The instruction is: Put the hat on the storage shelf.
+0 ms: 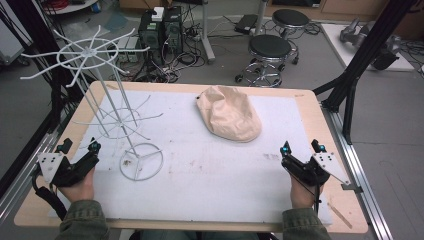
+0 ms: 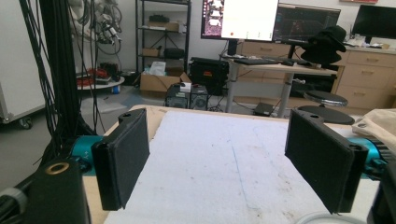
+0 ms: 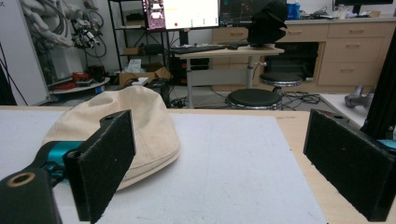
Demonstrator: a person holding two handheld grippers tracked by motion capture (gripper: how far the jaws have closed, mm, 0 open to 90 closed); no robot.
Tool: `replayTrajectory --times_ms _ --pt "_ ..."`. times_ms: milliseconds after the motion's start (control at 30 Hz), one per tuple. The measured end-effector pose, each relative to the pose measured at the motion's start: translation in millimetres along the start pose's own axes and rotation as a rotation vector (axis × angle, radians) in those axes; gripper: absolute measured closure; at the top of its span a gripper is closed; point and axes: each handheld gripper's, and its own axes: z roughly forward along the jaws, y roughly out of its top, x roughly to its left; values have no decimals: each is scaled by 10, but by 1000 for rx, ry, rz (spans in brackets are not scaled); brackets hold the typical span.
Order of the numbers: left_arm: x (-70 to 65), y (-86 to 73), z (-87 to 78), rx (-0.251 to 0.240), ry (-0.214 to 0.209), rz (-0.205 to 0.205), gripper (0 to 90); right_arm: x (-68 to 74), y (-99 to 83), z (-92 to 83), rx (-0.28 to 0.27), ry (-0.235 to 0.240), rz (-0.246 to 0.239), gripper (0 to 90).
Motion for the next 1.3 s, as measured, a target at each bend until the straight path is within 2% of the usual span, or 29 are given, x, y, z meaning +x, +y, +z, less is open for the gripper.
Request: replayTrajectory --times_ms 133,667,867,967,1133,1300 --pt "21 1 -1 -5 8 -15 221 10 0 -10 -2 3 -2 82" --pt "16 6 10 -12 4 -24 221 -12 2 -44 2 -9 9 82" --pt "18 6 3 -11 6 -26 221 -4 1 -47 9 0 18 82" --pt "17 6 -1 -10 5 -26 221 -8 4 -47 2 1 2 82" --pt "6 -1 -19 -7 4 -30 221 11 3 -57 25 51 -1 82" --pt "-6 -5 -37 -11 4 -31 221 26 35 -48 -17 103 -24 82"
